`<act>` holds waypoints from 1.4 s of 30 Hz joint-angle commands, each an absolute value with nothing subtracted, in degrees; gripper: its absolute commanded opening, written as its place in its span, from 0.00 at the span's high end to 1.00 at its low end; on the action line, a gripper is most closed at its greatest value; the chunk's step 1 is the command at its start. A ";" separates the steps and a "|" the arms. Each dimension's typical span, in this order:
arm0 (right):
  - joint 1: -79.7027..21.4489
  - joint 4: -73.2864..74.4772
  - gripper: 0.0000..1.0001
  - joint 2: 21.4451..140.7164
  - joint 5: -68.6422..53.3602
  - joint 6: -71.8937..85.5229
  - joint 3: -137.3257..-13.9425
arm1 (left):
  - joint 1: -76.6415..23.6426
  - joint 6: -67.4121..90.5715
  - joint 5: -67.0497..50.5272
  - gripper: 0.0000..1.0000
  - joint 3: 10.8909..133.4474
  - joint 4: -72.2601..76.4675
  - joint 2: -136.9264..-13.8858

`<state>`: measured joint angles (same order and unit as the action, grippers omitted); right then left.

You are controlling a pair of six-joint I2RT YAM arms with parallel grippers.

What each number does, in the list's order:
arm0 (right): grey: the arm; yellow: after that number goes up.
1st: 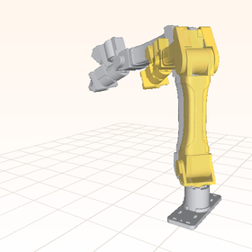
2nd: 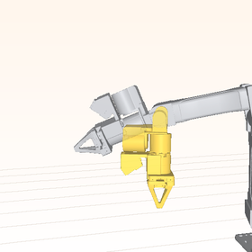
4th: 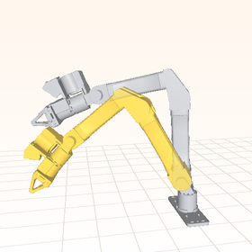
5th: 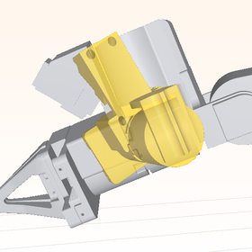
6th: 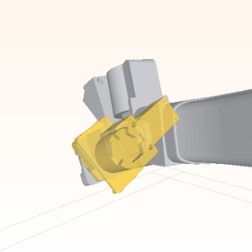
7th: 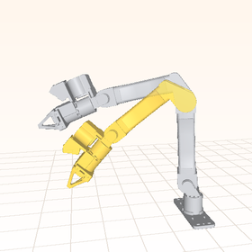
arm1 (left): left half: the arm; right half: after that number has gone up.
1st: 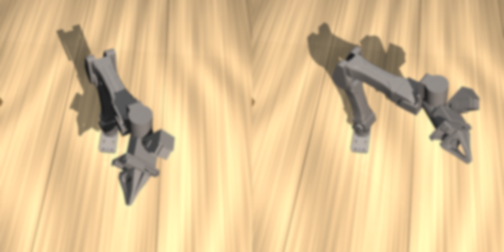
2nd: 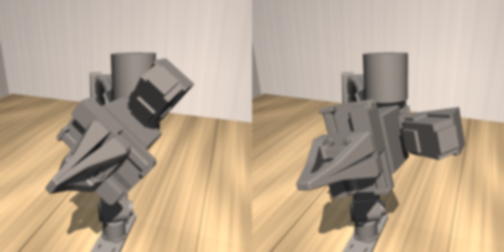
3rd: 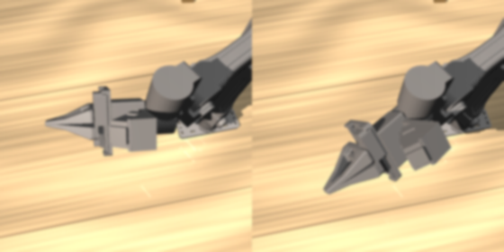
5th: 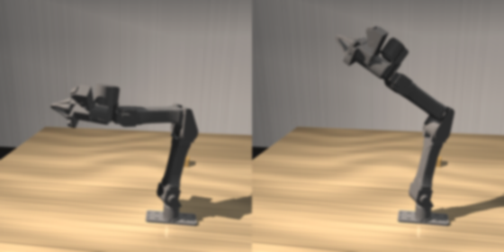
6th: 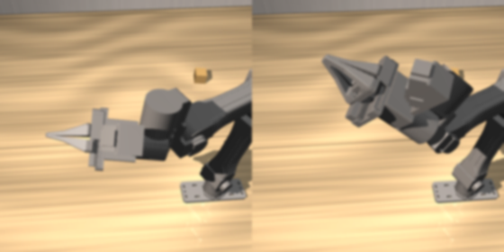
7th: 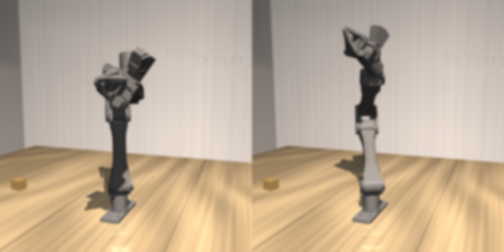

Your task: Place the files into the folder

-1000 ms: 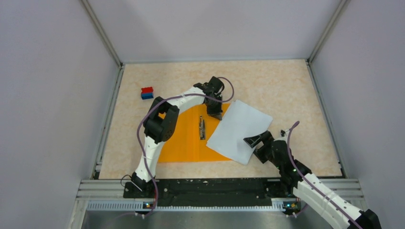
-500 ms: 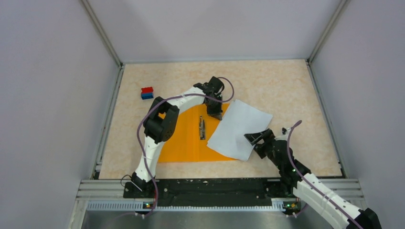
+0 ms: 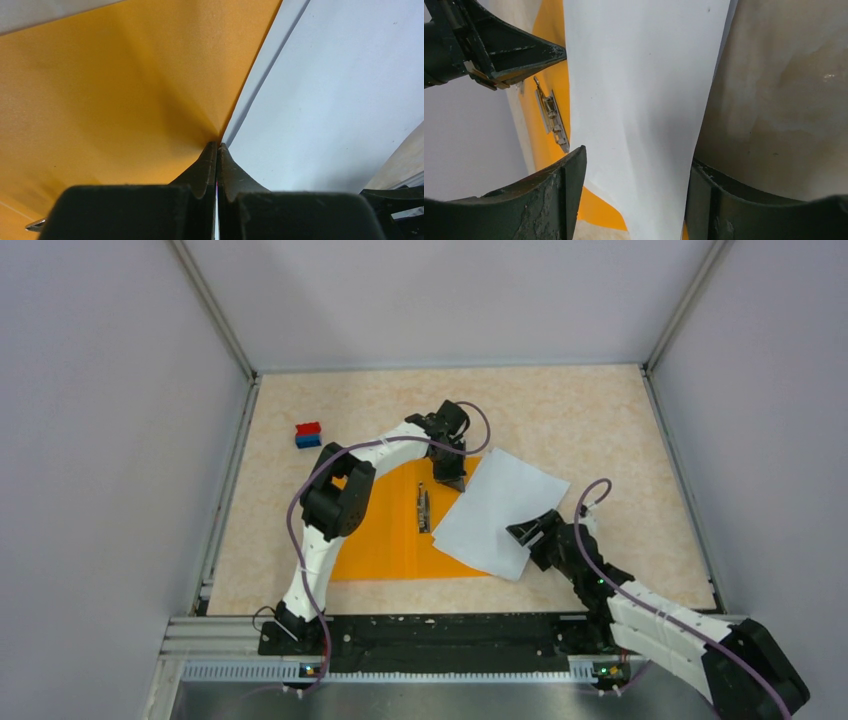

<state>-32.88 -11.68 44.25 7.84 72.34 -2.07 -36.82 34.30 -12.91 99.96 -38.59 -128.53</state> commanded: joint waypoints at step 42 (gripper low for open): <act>-24.96 -1.83 1.00 68.21 -19.57 39.57 -29.07 | -29.17 34.72 2.29 0.56 73.08 -38.07 -99.58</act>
